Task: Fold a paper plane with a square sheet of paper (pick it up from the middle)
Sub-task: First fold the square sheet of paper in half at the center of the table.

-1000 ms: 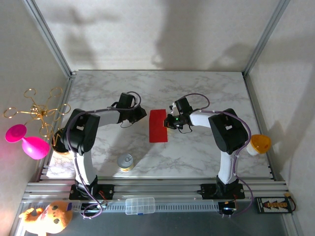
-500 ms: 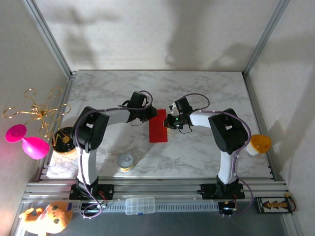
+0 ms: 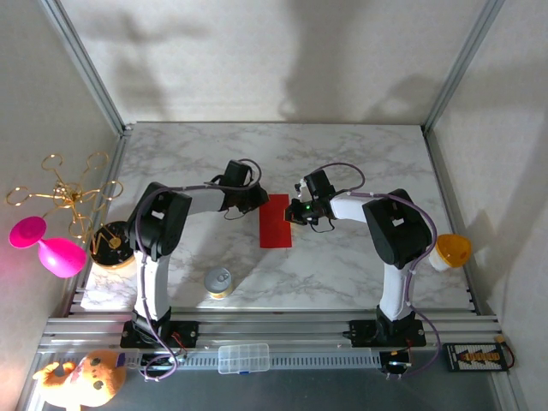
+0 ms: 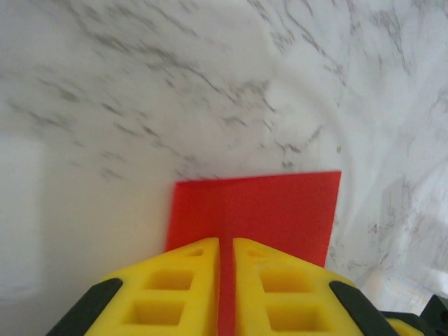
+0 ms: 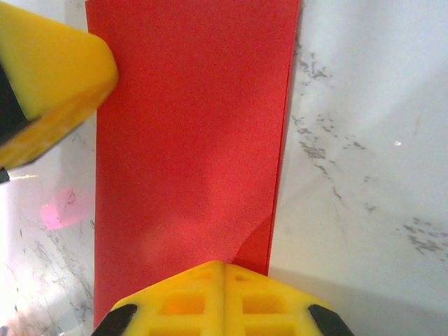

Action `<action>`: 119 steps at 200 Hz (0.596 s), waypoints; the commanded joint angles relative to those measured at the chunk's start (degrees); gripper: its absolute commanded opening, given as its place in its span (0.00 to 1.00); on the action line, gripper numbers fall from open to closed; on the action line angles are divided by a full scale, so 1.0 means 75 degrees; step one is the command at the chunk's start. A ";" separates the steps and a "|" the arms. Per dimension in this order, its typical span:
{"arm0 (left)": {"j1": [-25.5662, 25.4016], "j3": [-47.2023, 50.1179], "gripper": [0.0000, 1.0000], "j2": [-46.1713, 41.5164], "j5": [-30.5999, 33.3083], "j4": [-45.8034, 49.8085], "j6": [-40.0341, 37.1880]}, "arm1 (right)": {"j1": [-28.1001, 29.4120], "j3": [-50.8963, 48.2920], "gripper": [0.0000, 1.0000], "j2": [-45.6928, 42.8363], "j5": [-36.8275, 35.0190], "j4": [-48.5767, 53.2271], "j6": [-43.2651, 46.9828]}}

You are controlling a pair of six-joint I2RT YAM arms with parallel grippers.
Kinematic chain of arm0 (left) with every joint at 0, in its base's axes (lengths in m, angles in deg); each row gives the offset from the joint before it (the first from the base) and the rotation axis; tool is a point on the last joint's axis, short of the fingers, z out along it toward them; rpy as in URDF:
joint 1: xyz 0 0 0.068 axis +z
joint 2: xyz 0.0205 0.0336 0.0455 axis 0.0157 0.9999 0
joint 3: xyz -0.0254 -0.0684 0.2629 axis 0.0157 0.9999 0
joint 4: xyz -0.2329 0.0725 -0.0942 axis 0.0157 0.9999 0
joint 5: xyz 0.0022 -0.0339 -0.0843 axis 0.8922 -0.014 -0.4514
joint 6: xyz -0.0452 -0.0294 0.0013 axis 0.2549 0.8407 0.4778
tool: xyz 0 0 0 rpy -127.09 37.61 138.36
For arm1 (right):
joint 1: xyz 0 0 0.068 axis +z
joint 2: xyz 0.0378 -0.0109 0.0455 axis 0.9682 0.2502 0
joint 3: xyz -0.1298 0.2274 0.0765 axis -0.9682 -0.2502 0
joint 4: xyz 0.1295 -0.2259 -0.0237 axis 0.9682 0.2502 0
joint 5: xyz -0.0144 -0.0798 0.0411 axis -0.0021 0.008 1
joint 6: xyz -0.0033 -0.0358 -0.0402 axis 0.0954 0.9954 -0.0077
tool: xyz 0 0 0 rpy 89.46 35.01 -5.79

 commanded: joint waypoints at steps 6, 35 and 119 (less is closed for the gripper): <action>0.0621 0.0230 0.14 0.0177 0.0517 -0.0043 -0.0223 | -0.0104 -0.0858 0.04 0.1238 -0.2720 0.2191 0.0206; 0.0694 0.0007 0.14 -0.0027 0.0222 -0.0035 -0.0299 | -0.0102 -0.0789 0.04 0.1209 -0.2736 0.2233 0.0239; 0.0053 0.0063 0.12 -0.0278 -0.0415 -0.0400 -0.0013 | -0.0098 -0.0717 0.04 0.1260 -0.2711 0.2232 0.0269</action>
